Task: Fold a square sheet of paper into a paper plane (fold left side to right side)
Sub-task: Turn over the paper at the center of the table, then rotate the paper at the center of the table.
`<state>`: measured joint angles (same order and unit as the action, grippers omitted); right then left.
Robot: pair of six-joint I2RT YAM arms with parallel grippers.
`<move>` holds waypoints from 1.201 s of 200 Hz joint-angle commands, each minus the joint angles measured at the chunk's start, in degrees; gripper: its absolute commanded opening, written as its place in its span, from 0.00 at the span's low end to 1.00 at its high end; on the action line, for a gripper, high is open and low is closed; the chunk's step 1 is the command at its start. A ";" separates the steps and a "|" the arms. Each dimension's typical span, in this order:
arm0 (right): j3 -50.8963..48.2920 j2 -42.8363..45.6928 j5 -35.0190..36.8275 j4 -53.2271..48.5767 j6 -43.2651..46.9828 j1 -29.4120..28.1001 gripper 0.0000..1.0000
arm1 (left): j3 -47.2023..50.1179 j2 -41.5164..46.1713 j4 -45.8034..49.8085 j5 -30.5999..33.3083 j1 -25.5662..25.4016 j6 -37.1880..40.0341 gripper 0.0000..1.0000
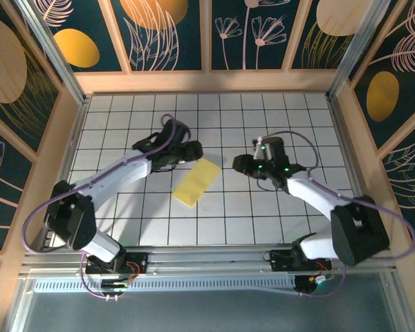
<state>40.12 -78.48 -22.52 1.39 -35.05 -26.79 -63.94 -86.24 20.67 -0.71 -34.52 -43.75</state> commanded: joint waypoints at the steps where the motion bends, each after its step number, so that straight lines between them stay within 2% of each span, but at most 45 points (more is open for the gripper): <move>1: 1.50 -5.59 -1.75 8.90 -8.06 -4.21 0.41 | 9.98 5.25 -17.53 -8.74 4.68 -5.58 0.70; 26: 3.90 -12.24 -1.21 13.03 -11.46 -8.79 0.35 | 18.12 8.38 -25.29 -13.45 9.32 -9.70 0.71; 55: 7.87 -19.02 -1.29 13.03 -11.89 -11.28 0.31 | 22.37 8.67 -29.00 -16.29 11.30 -11.03 0.71; 122: 14.65 -28.59 -0.59 7.23 -9.32 -12.41 0.26 | 22.64 8.01 -26.56 -15.26 11.67 -7.67 0.71; 188: 18.24 -33.14 -2.09 -3.64 1.97 -11.71 0.25 | 22.74 9.33 -22.86 -14.42 11.63 -3.05 0.72; 240: 20.46 -33.85 -2.53 -12.80 18.17 -8.92 0.23 | 22.01 10.39 -20.40 -15.06 11.67 -0.40 0.72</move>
<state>59.66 -109.93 -26.06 -0.97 -28.18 -37.74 -41.25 -77.30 -1.50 -15.03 -23.22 -46.54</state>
